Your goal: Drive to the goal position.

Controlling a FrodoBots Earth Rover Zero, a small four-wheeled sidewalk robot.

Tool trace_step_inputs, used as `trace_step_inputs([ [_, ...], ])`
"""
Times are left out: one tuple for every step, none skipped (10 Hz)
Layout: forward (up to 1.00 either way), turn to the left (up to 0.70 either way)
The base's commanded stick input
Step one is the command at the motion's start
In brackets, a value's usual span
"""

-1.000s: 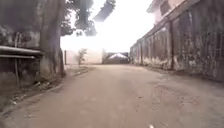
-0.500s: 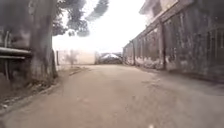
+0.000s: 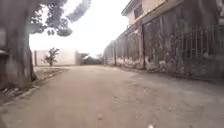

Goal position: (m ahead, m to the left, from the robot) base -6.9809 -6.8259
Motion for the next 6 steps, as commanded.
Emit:
trace_step_inputs([
  [0.00, -0.50],
  [0.00, -0.50],
  [0.00, -0.50],
  [0.00, -0.50],
  [0.00, -0.50],
  [0.00, -0.50],
])
